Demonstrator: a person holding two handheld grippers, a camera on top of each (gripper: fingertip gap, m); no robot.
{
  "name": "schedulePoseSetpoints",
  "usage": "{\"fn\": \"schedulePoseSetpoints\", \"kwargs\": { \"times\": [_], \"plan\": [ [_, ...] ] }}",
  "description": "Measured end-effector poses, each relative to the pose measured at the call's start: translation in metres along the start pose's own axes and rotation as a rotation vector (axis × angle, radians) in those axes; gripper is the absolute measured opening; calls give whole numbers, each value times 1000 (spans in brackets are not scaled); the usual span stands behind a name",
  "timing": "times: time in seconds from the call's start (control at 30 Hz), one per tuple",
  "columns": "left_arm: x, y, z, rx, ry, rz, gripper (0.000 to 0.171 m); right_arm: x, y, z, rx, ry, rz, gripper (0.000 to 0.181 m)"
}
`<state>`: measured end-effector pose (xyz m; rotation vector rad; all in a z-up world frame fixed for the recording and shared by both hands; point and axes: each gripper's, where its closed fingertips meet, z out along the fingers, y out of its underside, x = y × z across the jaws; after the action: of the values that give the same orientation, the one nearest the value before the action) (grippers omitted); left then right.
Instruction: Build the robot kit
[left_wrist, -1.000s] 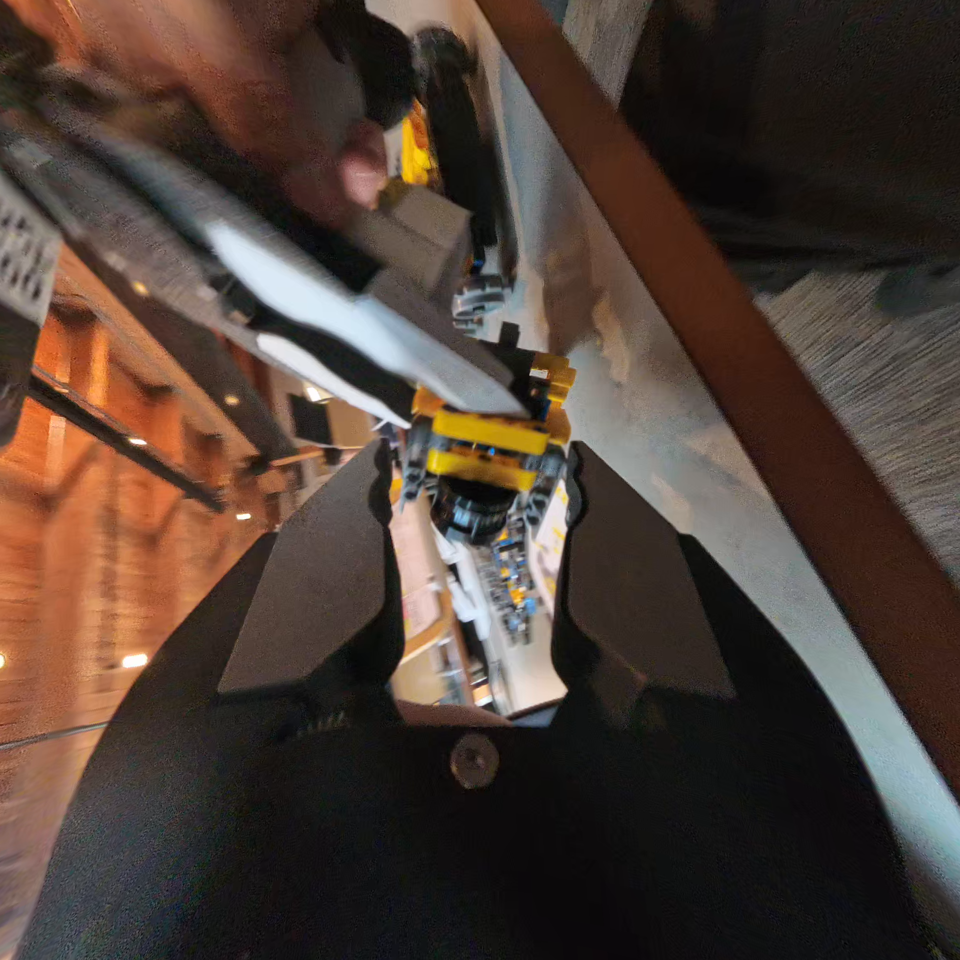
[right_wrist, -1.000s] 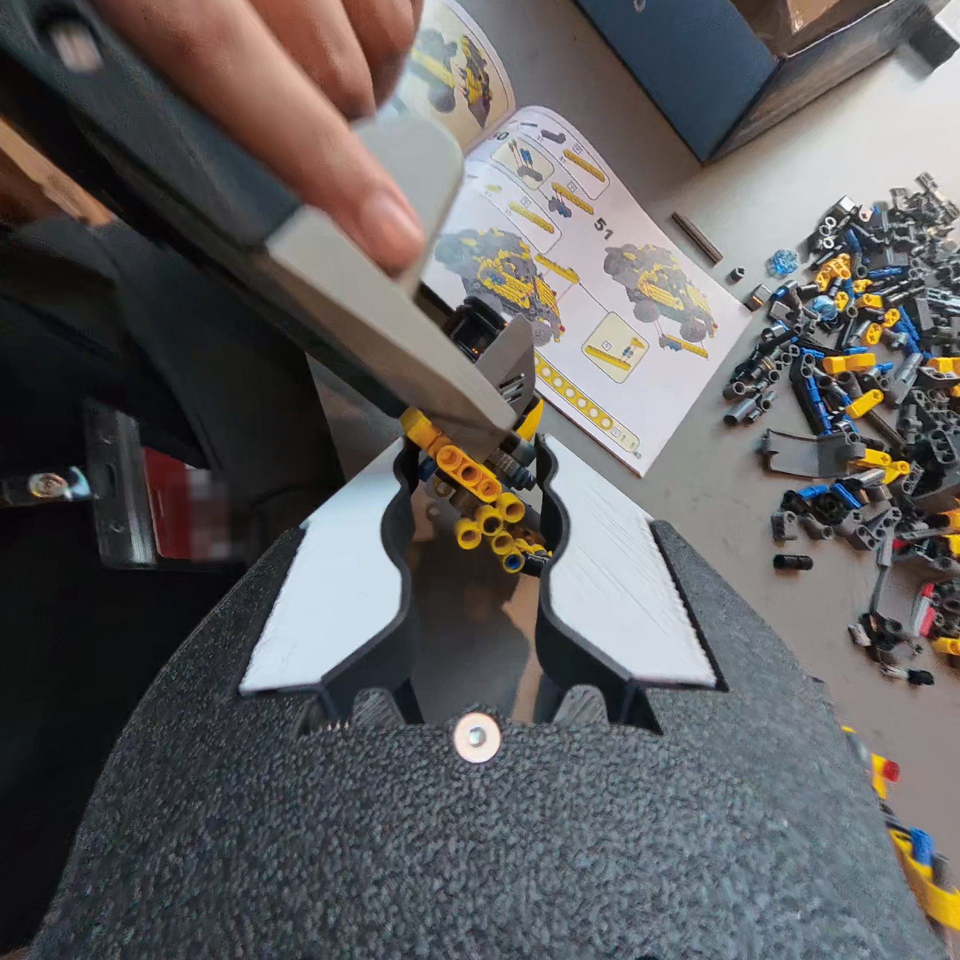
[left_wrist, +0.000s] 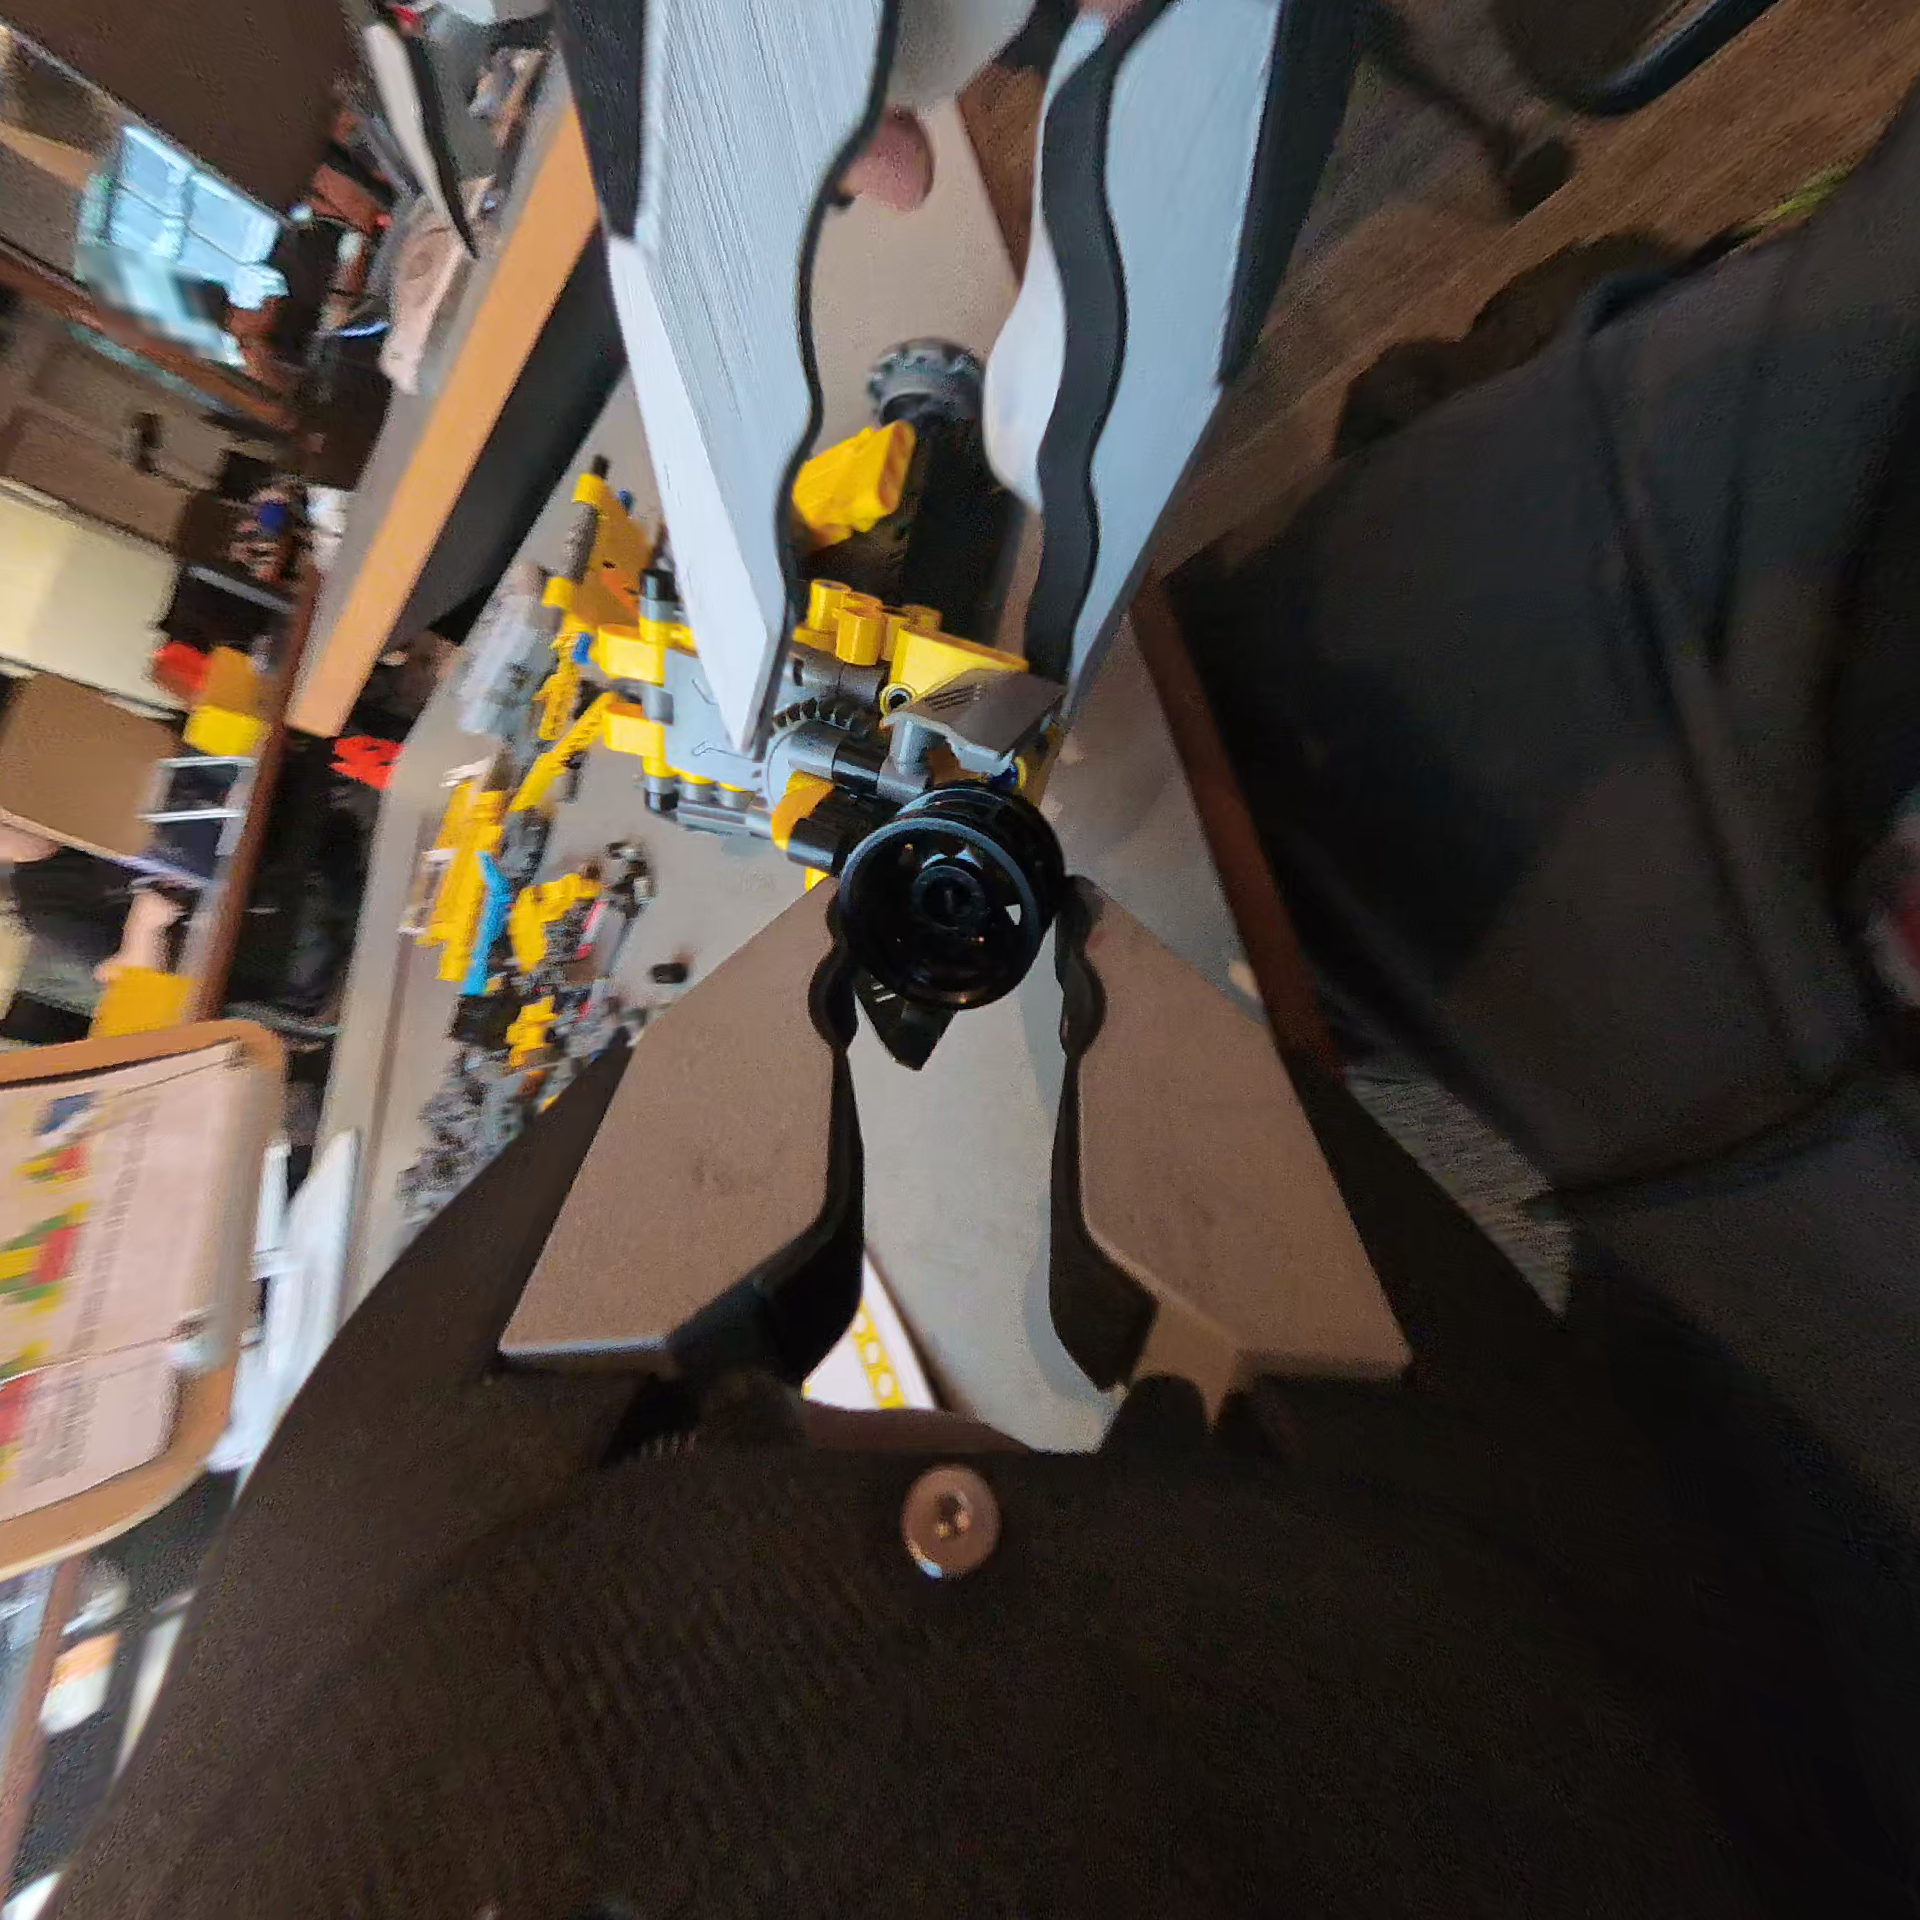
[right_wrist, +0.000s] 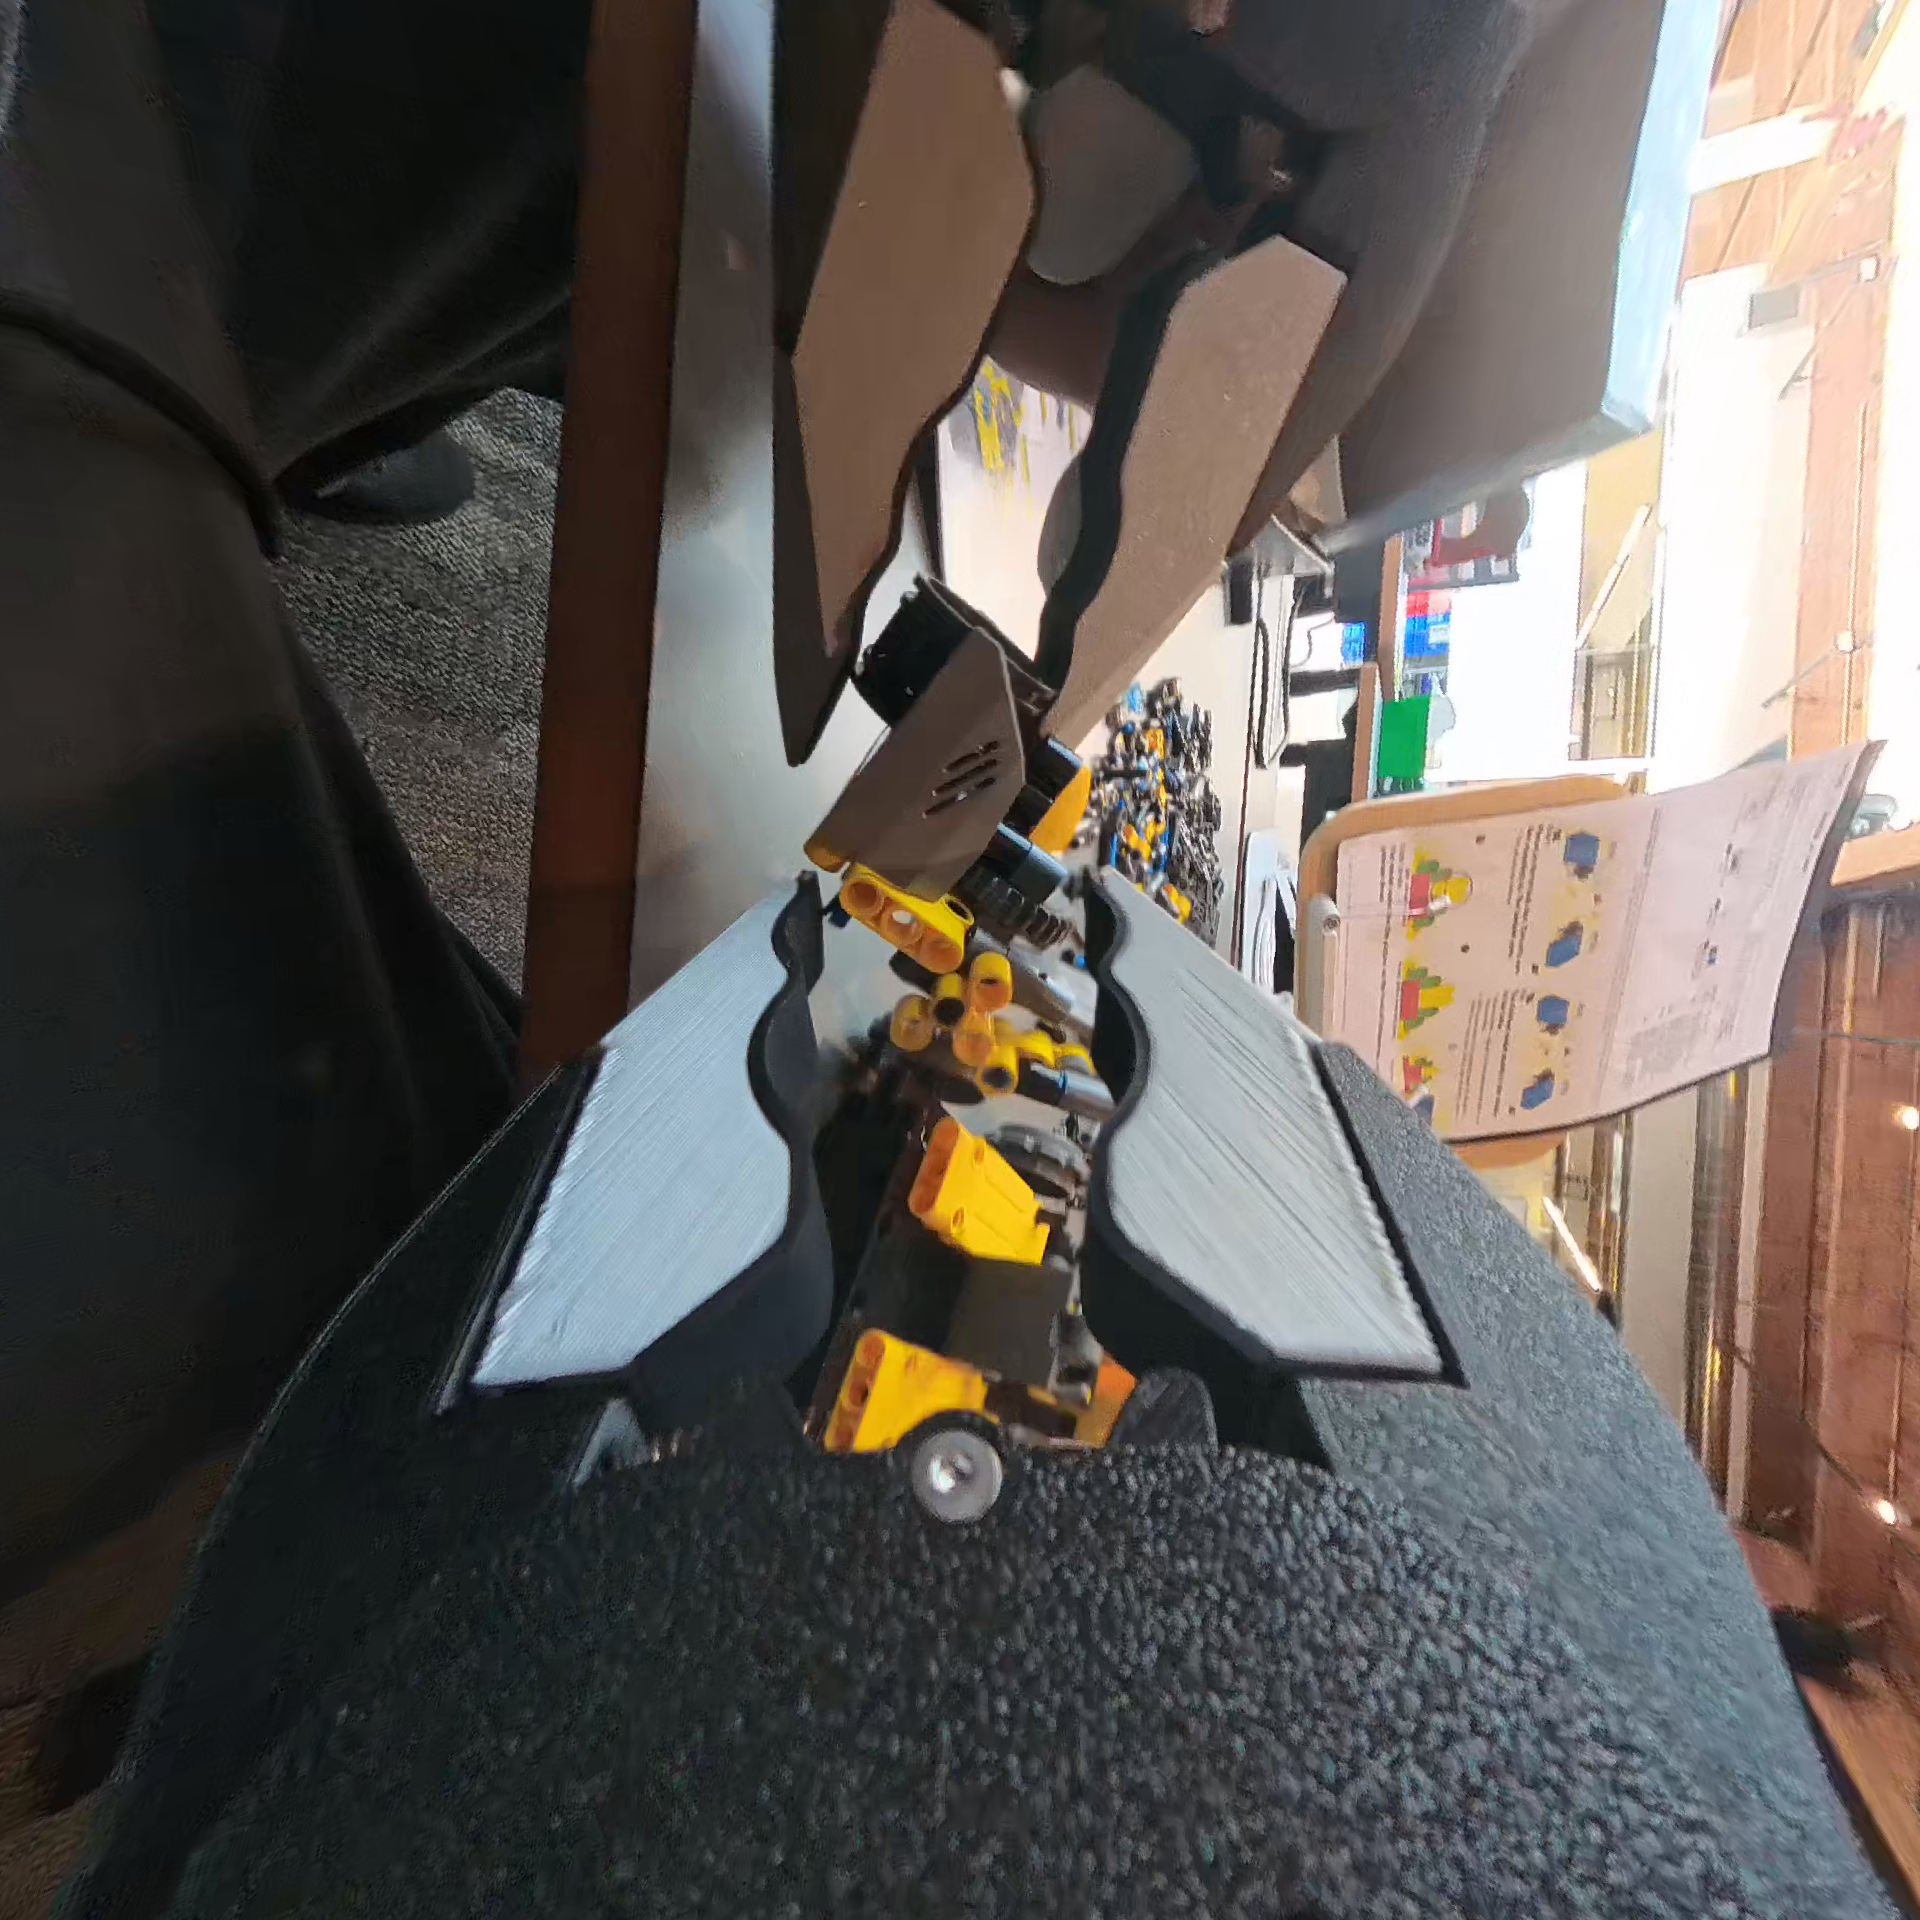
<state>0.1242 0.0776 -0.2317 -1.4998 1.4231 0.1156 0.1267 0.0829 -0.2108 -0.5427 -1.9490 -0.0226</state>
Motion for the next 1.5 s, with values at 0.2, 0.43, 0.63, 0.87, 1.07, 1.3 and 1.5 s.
{"fn": "schedulePoseSetpoints", "kwargs": {
  "times": [0.2,0.43,0.63,0.87,1.07,1.3,1.5],
  "plan": [
    [-24,-12,4,-26,-275,107,34,5,16,-45,63,30,481,52],
    [-31,-43,13,-25,-534,138,34,6,22,-88,448,-44,1509,35],
    [-22,-50,35,-122,-599,297,34,4,46,-85,388,4,1599,37],
    [-21,-58,43,-154,-628,371,35,2,51,-71,379,-9,1632,35],
    [-13,-52,50,-174,-596,372,35,-8,58,-67,344,-11,1640,23],
    [-1,-30,43,-153,-415,274,44,-20,62,-56,298,-8,1548,23],
    [1,-26,15,42,-14,-146,47,-25,59,-52,310,-37,1398,23]
  ]
}}
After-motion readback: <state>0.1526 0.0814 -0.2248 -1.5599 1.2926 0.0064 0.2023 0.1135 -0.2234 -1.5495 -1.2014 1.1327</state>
